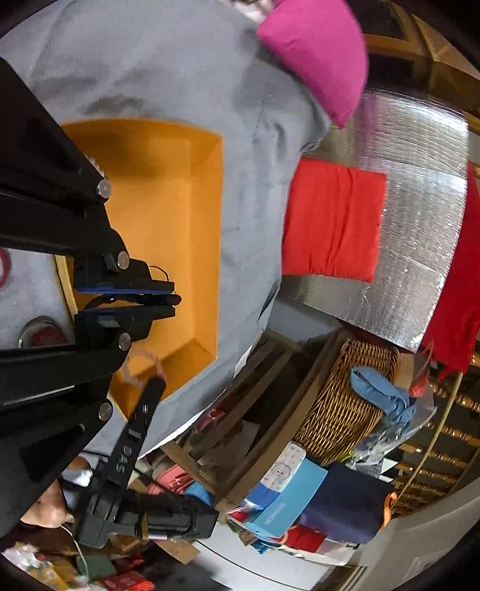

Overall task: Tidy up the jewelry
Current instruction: 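Lift the pink bracelet and dark red hair tie and carry them over the box, then open the right tool inside the box while the left tool releases the hair tie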

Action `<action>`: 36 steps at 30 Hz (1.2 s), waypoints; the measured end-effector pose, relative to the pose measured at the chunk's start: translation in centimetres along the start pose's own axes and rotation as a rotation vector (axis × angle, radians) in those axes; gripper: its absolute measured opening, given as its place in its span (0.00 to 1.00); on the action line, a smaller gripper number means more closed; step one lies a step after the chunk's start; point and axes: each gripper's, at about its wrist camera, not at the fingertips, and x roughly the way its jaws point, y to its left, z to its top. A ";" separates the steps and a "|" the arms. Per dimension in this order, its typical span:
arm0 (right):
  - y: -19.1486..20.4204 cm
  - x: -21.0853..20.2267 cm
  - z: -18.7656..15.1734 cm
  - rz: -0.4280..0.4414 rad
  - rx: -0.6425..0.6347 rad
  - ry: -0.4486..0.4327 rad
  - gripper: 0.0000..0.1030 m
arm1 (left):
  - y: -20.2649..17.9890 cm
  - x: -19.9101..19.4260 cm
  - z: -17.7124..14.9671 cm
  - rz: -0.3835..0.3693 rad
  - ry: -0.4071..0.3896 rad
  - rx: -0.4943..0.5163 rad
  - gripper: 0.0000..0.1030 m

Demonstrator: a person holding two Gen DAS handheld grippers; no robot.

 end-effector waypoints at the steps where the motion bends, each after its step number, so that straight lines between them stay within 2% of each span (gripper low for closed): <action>1: 0.1 0.9 0.1 0.000 0.001 0.015 0.08 | 0.4 0.7 -0.3 0.001 0.013 -0.008 0.05; 3: 0.1 2.8 0.1 0.005 0.005 0.055 0.08 | 1.7 2.8 -0.8 0.039 0.070 -0.047 0.05; 10: -0.5 7.3 -0.6 -0.009 0.040 0.160 0.09 | 3.7 6.4 -1.7 0.102 0.147 -0.081 0.05; 20: 0.1 8.3 -1.3 -0.034 0.016 0.187 0.09 | 3.8 7.8 -2.5 0.153 0.181 -0.065 0.06; 24: 0.3 8.4 -1.4 -0.055 0.004 0.183 0.10 | 3.4 8.1 -2.8 0.209 0.189 -0.040 0.06; 25: 0.3 8.3 -1.3 -0.063 0.003 0.177 0.12 | 3.2 8.2 -2.9 0.237 0.197 -0.022 0.08; 27: 0.1 8.1 -1.3 -0.067 0.010 0.167 0.12 | 2.7 8.2 -3.2 0.283 0.204 0.011 0.18; 29: -0.2 7.6 -1.2 -0.082 0.011 0.155 0.12 | 2.4 7.8 -3.3 0.340 0.198 0.023 0.50; 34: -0.5 5.6 -0.9 -0.091 0.003 0.118 0.12 | 1.4 5.6 -3.2 0.443 0.143 0.082 0.59; 36: -0.5 4.6 -0.9 -0.093 0.001 0.104 0.16 | 1.3 4.7 -3.1 0.472 0.119 0.091 0.61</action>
